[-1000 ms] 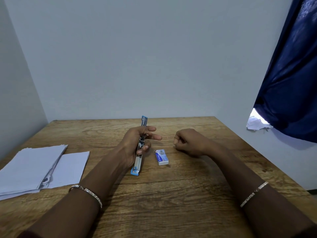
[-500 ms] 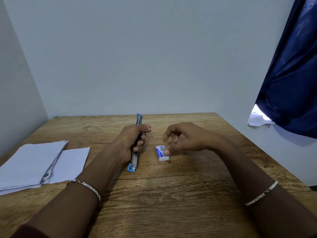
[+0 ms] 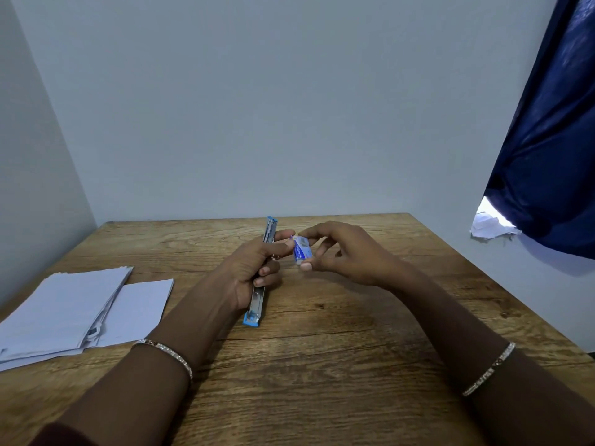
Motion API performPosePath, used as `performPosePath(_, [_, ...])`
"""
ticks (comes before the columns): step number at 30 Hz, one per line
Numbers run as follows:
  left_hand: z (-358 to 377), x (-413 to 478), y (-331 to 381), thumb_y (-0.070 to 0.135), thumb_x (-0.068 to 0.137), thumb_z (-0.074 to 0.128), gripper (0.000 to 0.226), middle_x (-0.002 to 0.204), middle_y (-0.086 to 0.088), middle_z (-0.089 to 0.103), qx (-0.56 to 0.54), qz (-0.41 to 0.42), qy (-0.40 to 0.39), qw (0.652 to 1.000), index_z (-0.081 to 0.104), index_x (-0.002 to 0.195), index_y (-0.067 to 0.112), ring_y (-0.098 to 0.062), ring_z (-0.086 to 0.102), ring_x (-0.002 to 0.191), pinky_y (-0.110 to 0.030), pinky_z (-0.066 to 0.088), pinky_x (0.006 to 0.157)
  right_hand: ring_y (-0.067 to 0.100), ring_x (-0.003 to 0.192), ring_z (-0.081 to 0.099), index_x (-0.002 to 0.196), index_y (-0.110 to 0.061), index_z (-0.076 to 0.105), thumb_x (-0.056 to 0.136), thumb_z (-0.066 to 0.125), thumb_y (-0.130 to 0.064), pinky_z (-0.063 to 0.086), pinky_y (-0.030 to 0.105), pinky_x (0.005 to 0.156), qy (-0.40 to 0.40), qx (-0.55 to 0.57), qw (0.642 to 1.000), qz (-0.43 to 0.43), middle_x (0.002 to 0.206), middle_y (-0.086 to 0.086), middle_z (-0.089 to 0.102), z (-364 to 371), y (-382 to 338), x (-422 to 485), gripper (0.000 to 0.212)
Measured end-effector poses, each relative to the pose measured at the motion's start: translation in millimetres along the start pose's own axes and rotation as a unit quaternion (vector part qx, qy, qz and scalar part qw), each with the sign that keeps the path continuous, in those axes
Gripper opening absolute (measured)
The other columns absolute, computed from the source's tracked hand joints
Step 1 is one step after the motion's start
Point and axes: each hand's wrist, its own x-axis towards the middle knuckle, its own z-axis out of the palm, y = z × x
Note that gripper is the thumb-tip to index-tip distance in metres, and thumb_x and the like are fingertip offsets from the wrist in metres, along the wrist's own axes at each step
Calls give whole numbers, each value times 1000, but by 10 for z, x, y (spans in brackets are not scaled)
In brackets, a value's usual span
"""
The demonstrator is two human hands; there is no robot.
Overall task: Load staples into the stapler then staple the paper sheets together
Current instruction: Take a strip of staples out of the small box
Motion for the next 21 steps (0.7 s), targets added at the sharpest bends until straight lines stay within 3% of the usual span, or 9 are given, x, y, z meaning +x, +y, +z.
performPosePath(4, [-16,16,-11,18,77,75,33,74,-3,35,13,29,-42,999,66,109,16,-4,23,25,-9,21,28,13,86,67,126,-27,69,82,82,-30,47,16,70,1,69,998,8,120,-4,69,27,-20,18,46])
performPosePath(7, [-28,10,-22,19,75,76,40,64,-8,48,20,60,-48,997,61,112,11,-3,26,25,-11,22,26,11,82,64,132,-20,65,85,79,-22,51,27,69,-8,145,989,29,117,-2,67,36,-9,22,49])
performPosePath(9, [-30,-3,-26,16,82,73,29,52,-1,57,8,76,-47,996,59,107,10,-2,28,25,-12,23,25,7,77,65,135,-16,63,86,78,-14,52,24,70,-8,198,980,35,110,0,68,53,0,18,51])
performPosePath(11, [-21,-1,-31,14,85,72,20,48,2,57,-4,89,-42,995,59,100,11,-3,28,25,-12,23,25,6,76,68,134,-15,62,85,78,-6,56,24,74,3,252,967,35,117,5,66,67,-2,18,52])
performPosePath(14, [-18,15,-29,19,77,75,26,45,2,52,-19,110,-22,994,57,94,11,-4,28,25,-12,22,25,10,83,71,130,-20,64,79,83,-6,58,26,80,17,298,954,32,121,3,66,79,-26,16,56])
performPosePath(18, [-35,38,-25,19,78,76,24,40,3,41,-25,125,1,992,58,91,11,-5,27,25,-13,21,26,8,81,72,123,-19,67,75,87,-12,52,14,65,60,286,955,39,114,1,70,120,-85,-4,52])
performPosePath(21, [-63,58,-9,15,87,72,16,42,5,39,-19,136,16,990,57,91,11,-5,27,26,-13,20,27,6,77,74,116,-14,70,73,88,-9,53,14,62,118,249,960,47,107,4,72,139,-111,-6,47])
